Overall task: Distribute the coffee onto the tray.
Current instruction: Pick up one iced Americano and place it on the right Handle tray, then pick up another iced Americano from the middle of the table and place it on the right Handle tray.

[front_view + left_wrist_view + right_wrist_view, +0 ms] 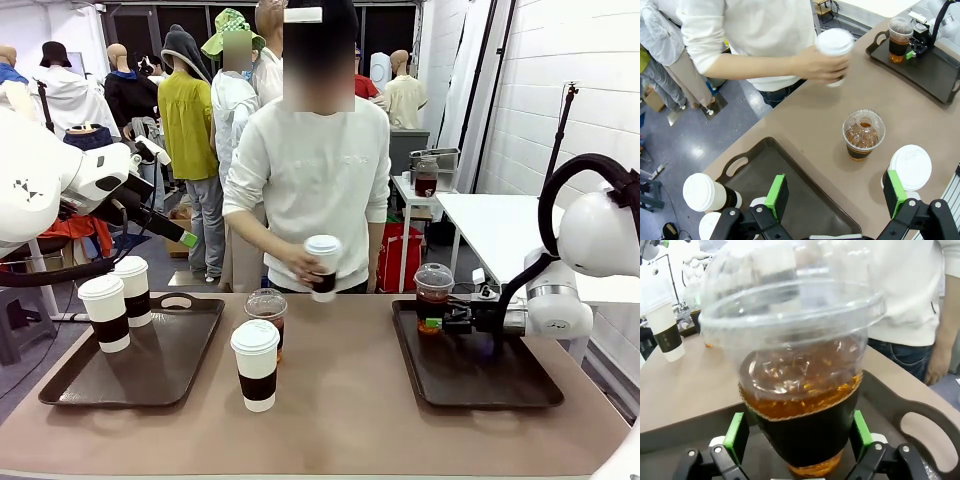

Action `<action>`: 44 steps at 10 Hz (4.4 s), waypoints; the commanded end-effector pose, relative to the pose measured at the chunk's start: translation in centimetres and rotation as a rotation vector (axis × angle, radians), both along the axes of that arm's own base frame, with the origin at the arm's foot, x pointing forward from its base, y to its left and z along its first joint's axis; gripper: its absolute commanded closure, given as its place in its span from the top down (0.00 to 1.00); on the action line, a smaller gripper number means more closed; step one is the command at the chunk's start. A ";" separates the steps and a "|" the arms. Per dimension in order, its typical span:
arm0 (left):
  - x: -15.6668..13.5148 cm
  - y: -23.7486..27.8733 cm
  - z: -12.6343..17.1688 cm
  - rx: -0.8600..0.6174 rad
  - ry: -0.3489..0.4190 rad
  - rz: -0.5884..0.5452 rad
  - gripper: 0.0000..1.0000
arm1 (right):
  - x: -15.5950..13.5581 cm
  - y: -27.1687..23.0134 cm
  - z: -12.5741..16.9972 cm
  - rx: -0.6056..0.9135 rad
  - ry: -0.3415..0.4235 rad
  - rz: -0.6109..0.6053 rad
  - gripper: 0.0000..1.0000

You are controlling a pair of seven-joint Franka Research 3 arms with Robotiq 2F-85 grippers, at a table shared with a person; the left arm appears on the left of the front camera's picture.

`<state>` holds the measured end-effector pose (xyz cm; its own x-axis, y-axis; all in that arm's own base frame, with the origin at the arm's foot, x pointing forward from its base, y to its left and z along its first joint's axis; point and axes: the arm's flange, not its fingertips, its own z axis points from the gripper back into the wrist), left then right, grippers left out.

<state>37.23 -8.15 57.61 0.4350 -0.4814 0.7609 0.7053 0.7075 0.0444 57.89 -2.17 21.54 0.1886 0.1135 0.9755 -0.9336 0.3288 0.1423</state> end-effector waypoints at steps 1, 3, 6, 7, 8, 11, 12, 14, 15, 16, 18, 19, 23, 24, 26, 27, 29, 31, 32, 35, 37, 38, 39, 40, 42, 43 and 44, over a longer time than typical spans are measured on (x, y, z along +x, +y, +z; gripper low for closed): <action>0.0 0.1 -0.1 -0.006 0.007 -0.004 1.00 | -2.2 -0.1 1.5 -0.021 -0.004 -0.004 1.00; 0.0 0.1 -0.1 -0.006 0.007 -0.004 1.00 | -3.5 -0.3 2.1 -0.026 0.008 -0.003 1.00; 0.0 0.1 -0.1 -0.006 0.007 -0.004 1.00 | -4.2 -0.8 2.3 -0.039 0.031 -0.034 1.00; 0.0 0.1 -0.1 -0.006 0.007 -0.004 1.00 | -4.3 -1.1 2.3 -0.048 0.034 -0.054 1.00; 0.0 0.1 -0.1 -0.006 0.007 -0.004 1.00 | -4.1 -1.6 2.4 -0.057 0.038 -0.090 1.00; 0.0 0.1 -0.1 -0.006 0.007 -0.004 1.00 | -3.7 -2.0 2.0 -0.051 0.020 -0.062 1.00; 0.0 0.1 -0.1 -0.006 0.007 -0.004 1.00 | -3.7 -2.0 2.0 -0.051 0.020 -0.062 1.00; 0.0 0.1 -0.1 -0.006 0.007 -0.004 1.00 | -3.7 -2.0 2.0 -0.051 0.020 -0.062 1.00; 0.0 0.1 -0.1 -0.006 0.007 -0.004 1.00 | -3.7 -2.0 2.0 -0.051 0.020 -0.062 1.00; 0.0 0.1 -0.1 -0.006 0.007 -0.004 1.00 | -3.6 -2.2 2.1 -0.056 0.020 -0.067 1.00; 0.0 0.1 -0.1 -0.006 0.007 -0.004 1.00 | -4.5 -3.4 4.7 -0.087 0.001 -0.096 1.00; 0.0 0.1 -0.1 -0.006 0.007 -0.004 1.00 | -4.9 -3.7 5.8 -0.099 -0.016 -0.107 1.00; 0.0 0.1 -0.1 -0.006 0.007 -0.004 1.00 | -6.9 -3.8 8.8 -0.131 0.004 -0.103 1.00; 0.0 0.1 -0.1 -0.006 0.007 -0.004 1.00 | -7.7 -3.5 9.4 -0.137 0.014 -0.098 1.00; 0.0 0.1 -0.1 -0.006 0.007 -0.004 1.00 | -9.4 -2.8 11.1 -0.161 0.018 -0.080 1.00; 0.0 0.1 -0.1 -0.006 0.007 -0.004 1.00 | -10.0 -2.3 11.8 -0.182 0.017 -0.070 1.00; 0.0 0.1 -0.1 -0.006 0.007 -0.004 1.00 | -11.2 -1.6 12.9 -0.209 0.027 -0.045 1.00; 0.0 0.1 -0.1 -0.006 0.007 -0.004 1.00 | -12.6 -0.6 13.5 -0.237 0.043 -0.016 1.00; 0.0 0.1 -0.1 -0.006 0.007 -0.004 1.00 | -13.3 0.0 13.8 -0.236 0.031 0.010 1.00; 0.0 0.1 -0.1 -0.006 0.007 -0.004 1.00 | -14.1 2.5 14.0 -0.202 0.016 0.083 1.00; 0.0 0.1 -0.1 -0.006 0.007 -0.004 1.00 | -13.9 4.1 13.3 -0.193 -0.004 0.130 1.00; 0.0 0.1 -0.1 -0.006 0.007 -0.004 1.00 | -13.4 5.1 12.6 -0.188 -0.007 0.179 1.00; 0.0 0.1 -0.1 -0.006 0.007 -0.004 1.00 | -13.0 6.0 12.1 -0.184 -0.010 0.211 1.00; 0.0 0.1 -0.1 -0.006 0.007 -0.004 1.00 | -12.7 6.8 11.7 -0.179 -0.023 0.220 1.00; 0.0 0.1 -0.1 -0.006 0.007 -0.004 1.00 | -13.6 6.4 12.2 -0.184 0.001 0.193 1.00; 0.0 0.1 -0.1 -0.006 0.007 -0.004 1.00 | -13.6 6.4 12.2 -0.184 0.001 0.193 1.00; 0.0 0.1 -0.1 -0.006 0.007 -0.004 1.00 | -13.6 6.4 12.2 -0.184 0.001 0.193 1.00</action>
<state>37.22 -8.16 57.61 0.4349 -0.4817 0.7608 0.7054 0.7074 0.0446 44.68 4.38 33.46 0.1332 0.3214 0.9375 -0.9843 0.1530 0.0874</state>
